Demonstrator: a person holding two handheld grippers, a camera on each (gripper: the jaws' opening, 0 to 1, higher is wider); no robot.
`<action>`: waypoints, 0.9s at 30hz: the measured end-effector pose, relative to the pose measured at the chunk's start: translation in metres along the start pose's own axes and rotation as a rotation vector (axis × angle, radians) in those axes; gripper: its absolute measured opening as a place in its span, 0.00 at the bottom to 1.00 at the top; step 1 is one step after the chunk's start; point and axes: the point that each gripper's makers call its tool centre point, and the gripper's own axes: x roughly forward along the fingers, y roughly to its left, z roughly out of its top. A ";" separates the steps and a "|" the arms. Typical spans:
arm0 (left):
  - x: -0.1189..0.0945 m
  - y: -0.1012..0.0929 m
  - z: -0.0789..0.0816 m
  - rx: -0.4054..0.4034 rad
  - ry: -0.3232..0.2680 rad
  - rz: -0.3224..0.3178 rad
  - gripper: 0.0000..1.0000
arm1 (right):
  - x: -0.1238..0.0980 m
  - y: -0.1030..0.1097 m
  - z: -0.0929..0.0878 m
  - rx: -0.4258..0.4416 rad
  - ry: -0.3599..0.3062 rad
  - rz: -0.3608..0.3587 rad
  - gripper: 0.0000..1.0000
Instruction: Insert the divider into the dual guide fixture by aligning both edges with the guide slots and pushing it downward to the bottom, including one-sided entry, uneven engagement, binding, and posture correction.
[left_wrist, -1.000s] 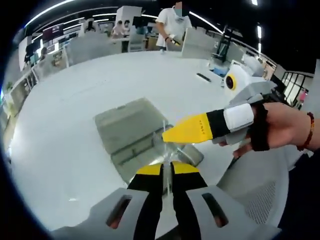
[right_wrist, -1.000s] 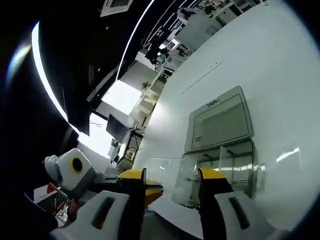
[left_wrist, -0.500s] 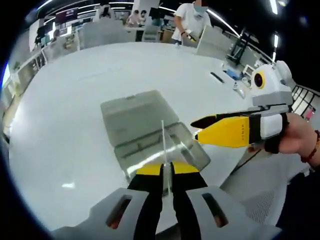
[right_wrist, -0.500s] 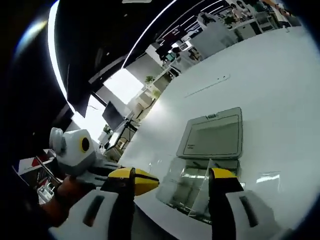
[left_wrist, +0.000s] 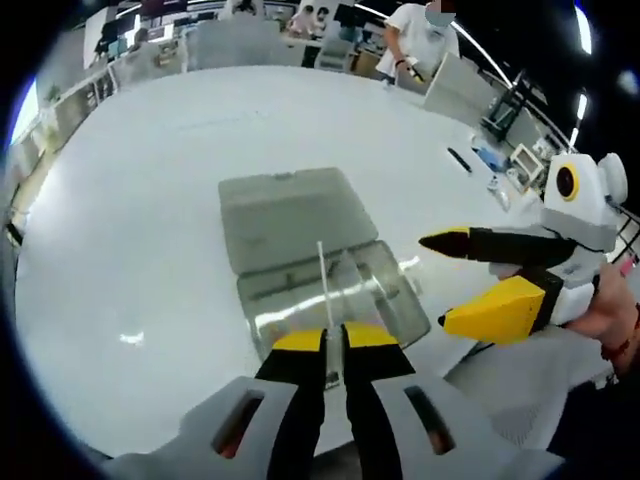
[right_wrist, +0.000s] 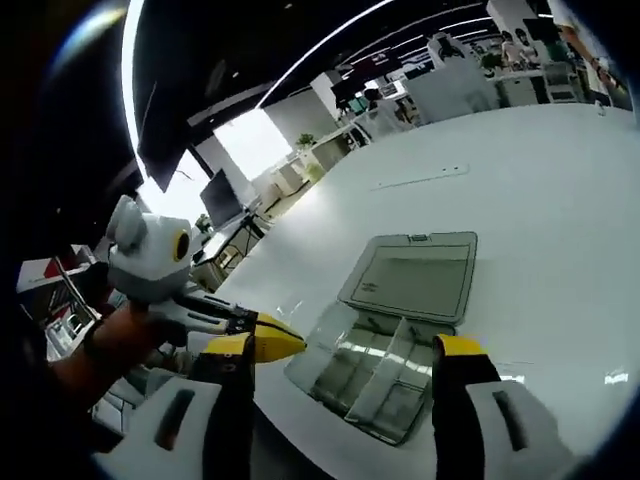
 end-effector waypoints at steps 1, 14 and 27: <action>0.000 0.001 0.001 -0.009 -0.003 0.003 0.04 | 0.000 0.001 0.000 0.007 0.000 0.006 0.73; 0.009 0.007 -0.002 -0.054 0.045 0.045 0.04 | -0.005 -0.008 -0.008 -0.070 0.044 -0.020 0.80; 0.016 0.015 0.002 -0.094 0.083 0.052 0.04 | -0.008 -0.016 -0.015 -0.112 0.060 -0.048 0.86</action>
